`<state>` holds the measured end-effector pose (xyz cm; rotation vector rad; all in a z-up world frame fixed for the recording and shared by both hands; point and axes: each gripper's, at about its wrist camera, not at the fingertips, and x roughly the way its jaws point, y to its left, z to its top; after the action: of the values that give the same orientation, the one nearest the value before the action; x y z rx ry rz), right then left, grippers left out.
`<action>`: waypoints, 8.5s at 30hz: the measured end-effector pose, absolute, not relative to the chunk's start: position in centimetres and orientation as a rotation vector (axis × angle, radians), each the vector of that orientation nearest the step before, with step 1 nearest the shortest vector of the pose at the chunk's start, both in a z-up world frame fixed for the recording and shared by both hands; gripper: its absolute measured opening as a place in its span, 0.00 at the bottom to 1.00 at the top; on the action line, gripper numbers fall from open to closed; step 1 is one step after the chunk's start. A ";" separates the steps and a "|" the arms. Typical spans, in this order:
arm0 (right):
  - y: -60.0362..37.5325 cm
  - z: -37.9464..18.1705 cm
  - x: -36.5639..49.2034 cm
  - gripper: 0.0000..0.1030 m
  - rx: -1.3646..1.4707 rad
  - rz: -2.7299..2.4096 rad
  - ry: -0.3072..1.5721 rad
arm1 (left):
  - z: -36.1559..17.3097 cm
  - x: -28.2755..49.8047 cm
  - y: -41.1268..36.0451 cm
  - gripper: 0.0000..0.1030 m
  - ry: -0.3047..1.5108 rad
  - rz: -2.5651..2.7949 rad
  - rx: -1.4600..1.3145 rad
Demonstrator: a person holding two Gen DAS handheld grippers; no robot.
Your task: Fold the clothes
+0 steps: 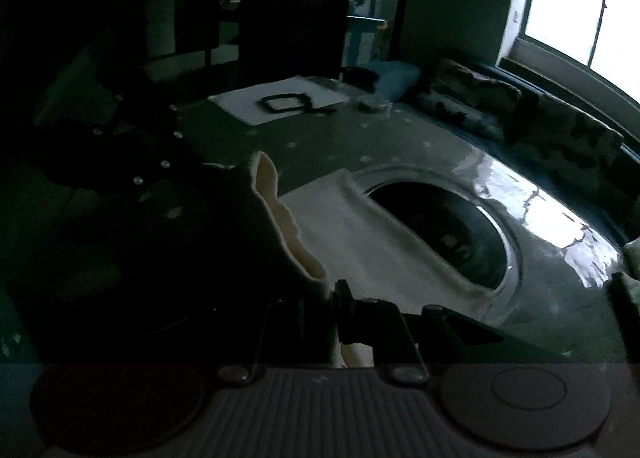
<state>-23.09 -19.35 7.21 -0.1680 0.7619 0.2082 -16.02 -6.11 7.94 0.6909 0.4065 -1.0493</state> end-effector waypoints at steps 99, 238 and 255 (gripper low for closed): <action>-28.6 -3.8 -10.1 0.23 0.193 -0.109 0.745 | -0.5 0.0 -19.0 0.10 0.689 -0.734 0.369; -24.1 -2.6 -14.5 0.30 0.054 -0.045 0.728 | 1.0 -3.8 -10.7 0.21 0.760 -0.669 0.196; -20.2 -0.8 -13.5 0.48 -0.034 0.070 0.731 | 1.4 -3.0 -9.9 0.49 0.778 -0.618 0.235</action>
<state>-13.55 -20.20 -0.81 -0.0338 0.7305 0.0702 -3.00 -9.92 1.43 0.2349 0.7775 -0.6175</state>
